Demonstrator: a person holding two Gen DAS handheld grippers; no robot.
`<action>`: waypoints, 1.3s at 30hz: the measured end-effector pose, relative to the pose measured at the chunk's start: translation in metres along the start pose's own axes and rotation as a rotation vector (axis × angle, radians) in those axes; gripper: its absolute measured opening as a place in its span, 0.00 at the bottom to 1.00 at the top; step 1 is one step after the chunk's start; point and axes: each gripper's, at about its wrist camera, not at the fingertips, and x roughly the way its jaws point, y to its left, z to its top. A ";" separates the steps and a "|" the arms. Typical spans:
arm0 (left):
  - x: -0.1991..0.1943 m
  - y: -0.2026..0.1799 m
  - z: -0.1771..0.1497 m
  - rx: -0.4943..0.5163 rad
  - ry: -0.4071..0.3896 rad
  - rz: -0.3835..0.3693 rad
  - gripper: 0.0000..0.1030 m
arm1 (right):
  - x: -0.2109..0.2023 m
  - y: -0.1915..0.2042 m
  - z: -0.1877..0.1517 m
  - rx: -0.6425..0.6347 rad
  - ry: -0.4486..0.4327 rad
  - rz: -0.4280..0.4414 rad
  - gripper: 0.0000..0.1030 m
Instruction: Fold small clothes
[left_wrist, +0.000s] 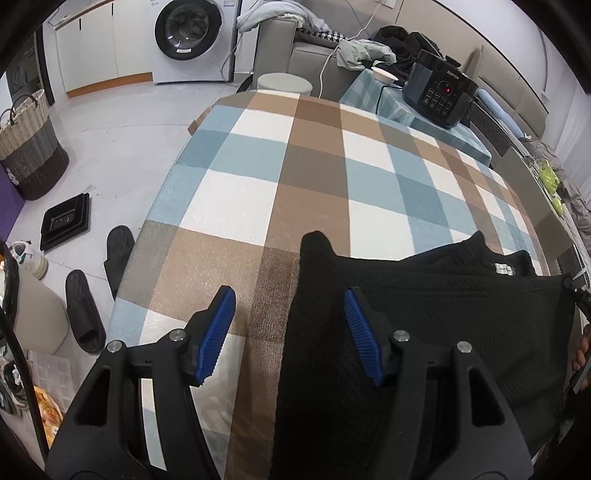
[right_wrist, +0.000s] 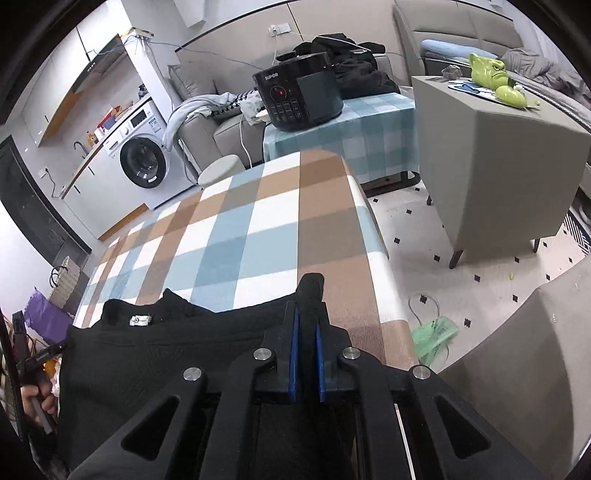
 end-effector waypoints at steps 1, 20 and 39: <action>0.002 0.000 0.001 -0.001 0.000 0.000 0.57 | 0.002 0.000 0.000 0.002 0.008 0.004 0.06; -0.023 -0.005 0.028 -0.045 -0.169 -0.098 0.05 | -0.016 0.012 0.009 -0.062 -0.089 -0.015 0.06; -0.059 0.002 -0.031 -0.030 -0.101 0.023 0.51 | -0.080 0.005 -0.069 -0.028 0.036 -0.003 0.45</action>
